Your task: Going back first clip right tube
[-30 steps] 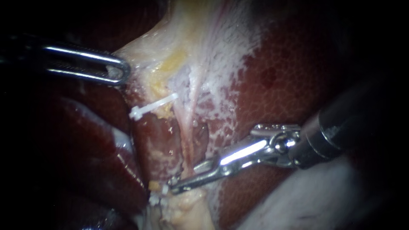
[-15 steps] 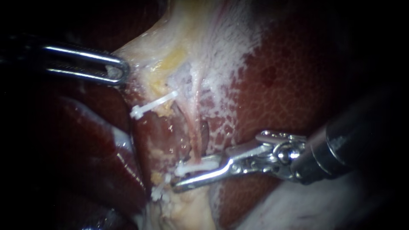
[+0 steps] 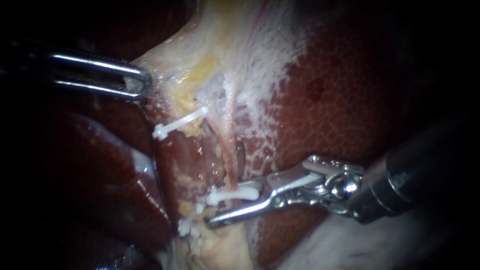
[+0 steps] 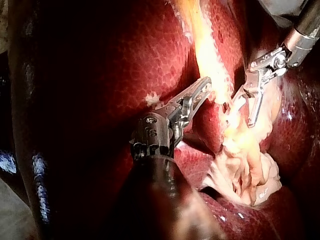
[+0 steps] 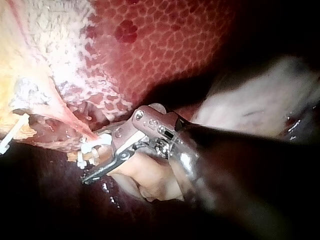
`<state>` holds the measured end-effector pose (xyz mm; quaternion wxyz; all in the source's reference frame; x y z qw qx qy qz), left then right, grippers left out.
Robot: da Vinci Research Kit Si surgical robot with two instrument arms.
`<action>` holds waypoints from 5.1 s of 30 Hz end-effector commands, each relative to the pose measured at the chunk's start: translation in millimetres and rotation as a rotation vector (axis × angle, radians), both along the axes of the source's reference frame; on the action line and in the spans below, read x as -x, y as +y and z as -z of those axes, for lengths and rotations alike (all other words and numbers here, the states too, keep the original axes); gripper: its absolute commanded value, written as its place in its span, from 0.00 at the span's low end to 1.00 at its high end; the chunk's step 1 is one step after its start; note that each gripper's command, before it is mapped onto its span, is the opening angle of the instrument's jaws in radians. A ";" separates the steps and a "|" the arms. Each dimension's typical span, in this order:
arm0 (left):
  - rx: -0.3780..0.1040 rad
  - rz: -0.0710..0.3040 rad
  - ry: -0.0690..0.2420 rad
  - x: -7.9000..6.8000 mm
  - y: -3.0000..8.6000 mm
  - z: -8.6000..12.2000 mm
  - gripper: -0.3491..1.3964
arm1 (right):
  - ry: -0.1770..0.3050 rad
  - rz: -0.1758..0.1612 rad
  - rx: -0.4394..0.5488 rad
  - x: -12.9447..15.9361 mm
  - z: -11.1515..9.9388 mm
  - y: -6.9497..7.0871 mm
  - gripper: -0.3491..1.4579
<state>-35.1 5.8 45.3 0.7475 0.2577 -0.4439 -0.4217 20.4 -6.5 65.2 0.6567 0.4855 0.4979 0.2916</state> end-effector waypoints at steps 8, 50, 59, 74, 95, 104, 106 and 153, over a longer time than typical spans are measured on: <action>0.000 0.001 0.001 0.1 0.0 -0.1 0.00 | 0.019 0.022 0.043 -0.4 -0.9 -0.7 0.53; 0.001 0.003 0.003 0.0 -0.1 0.1 0.00 | 0.079 0.017 0.149 1.6 -2.5 2.0 0.53; 0.001 0.003 0.004 0.0 -0.2 0.1 0.00 | 0.058 -0.029 0.141 4.9 -0.1 3.9 0.53; 0.001 0.001 0.002 -0.1 -0.3 0.0 0.00 | 0.083 -0.030 0.259 9.9 2.4 5.1 0.52; 0.003 0.000 0.002 0.0 -0.6 -0.4 0.00 | -0.008 0.025 0.474 14.5 7.6 8.7 0.52; 0.004 -0.006 -0.002 0.6 -1.2 -1.0 0.00 | -0.008 0.024 0.480 14.2 7.8 8.5 0.52; 0.004 -0.009 -0.005 0.8 -1.5 -1.4 0.00 | -0.007 0.024 0.485 14.1 7.8 8.5 0.52; -0.041 -0.064 -0.017 6.5 -4.7 -9.2 0.00 | -0.005 0.025 0.497 14.5 7.7 8.5 0.52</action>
